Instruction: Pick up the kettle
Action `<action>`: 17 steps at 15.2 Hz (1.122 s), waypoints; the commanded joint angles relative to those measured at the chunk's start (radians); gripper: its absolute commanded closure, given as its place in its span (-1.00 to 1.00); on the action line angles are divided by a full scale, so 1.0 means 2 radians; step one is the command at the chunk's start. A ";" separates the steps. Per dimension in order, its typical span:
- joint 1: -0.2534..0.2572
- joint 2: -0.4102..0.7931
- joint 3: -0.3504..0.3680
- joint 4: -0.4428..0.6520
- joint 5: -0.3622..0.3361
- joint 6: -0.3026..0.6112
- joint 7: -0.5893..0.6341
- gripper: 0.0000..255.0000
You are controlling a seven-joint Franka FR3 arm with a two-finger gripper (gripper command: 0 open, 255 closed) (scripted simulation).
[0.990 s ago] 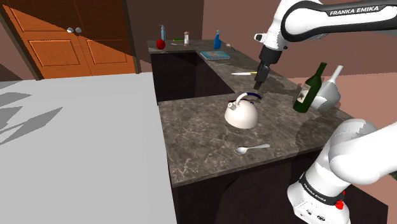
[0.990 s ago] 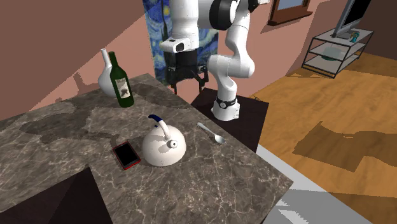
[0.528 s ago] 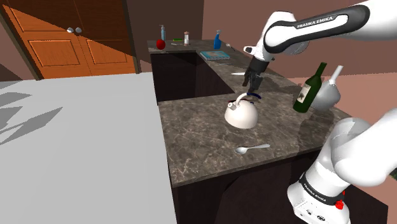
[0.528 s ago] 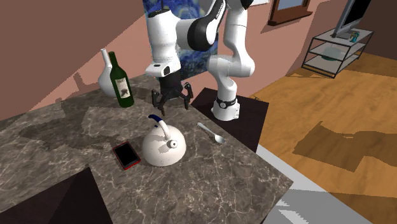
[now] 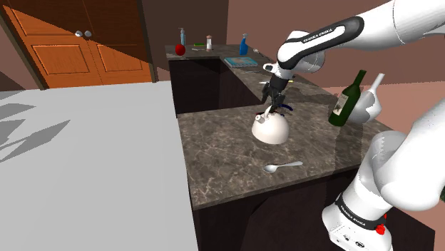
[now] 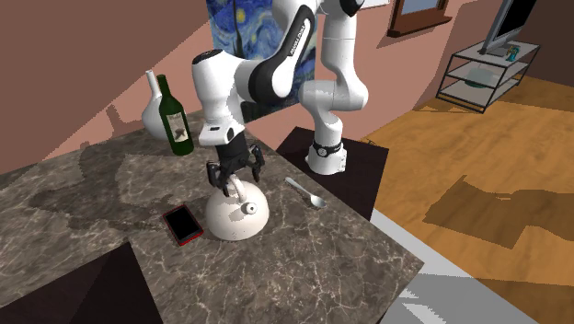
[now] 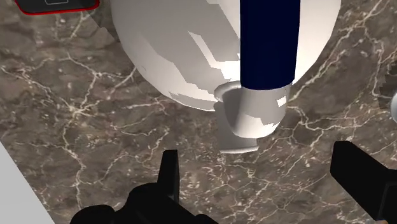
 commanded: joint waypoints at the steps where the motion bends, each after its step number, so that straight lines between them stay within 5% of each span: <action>1: 0.002 0.010 -0.003 -0.006 0.008 0.014 -0.011 -1.00; 6: 0.006 0.026 -0.007 -0.017 0.023 0.037 -0.025 -1.00; 7: 0.006 0.026 -0.007 -0.017 0.023 0.037 -0.025 1.00; 17: 0.005 0.021 -0.006 -0.014 0.019 0.030 -0.021 1.00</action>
